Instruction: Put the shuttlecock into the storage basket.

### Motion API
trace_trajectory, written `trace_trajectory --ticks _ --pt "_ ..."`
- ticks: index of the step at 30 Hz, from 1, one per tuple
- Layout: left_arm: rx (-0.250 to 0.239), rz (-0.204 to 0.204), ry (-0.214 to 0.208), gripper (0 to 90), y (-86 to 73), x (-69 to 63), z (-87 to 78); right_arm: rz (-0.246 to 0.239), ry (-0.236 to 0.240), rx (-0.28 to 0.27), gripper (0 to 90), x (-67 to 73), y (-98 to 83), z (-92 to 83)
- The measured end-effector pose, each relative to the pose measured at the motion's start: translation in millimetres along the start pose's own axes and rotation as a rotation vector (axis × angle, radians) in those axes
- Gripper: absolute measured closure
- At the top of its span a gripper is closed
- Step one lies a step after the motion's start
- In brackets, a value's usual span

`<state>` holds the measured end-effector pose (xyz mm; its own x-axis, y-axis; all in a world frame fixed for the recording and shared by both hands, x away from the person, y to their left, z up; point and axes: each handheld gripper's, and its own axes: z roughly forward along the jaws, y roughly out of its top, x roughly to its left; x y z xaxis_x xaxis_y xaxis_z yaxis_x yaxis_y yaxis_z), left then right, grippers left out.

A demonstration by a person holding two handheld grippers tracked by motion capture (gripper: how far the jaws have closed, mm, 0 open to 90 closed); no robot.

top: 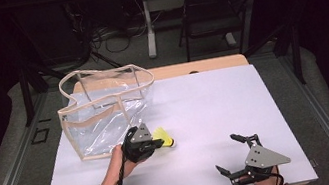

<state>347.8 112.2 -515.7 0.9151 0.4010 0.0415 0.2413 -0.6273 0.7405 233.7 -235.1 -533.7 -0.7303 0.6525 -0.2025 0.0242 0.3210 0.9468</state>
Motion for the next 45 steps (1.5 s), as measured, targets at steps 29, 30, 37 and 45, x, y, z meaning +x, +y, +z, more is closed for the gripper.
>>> trace_trajectory --ticks 29,30,37,45 --pt "-0.05 0.054 0.031 89.4 13.9 -11.4 -15.4 0.001 -0.01 0.007 0.0 0.4 -0.1 0.0" --pt "-0.049 0.056 0.032 89.4 14.8 -11.3 -15.8 -0.001 -0.01 0.009 0.0 0.3 -0.1 0.1" --pt "-0.051 0.07 0.04 89.4 21.6 -11.1 -20.0 -0.003 -0.011 0.007 0.0 0.0 -0.2 0.0" --pt "-0.055 0.084 0.051 89.4 27.0 -11.3 -23.3 -0.003 -0.016 0.01 0.0 -0.1 -0.2 -0.1"
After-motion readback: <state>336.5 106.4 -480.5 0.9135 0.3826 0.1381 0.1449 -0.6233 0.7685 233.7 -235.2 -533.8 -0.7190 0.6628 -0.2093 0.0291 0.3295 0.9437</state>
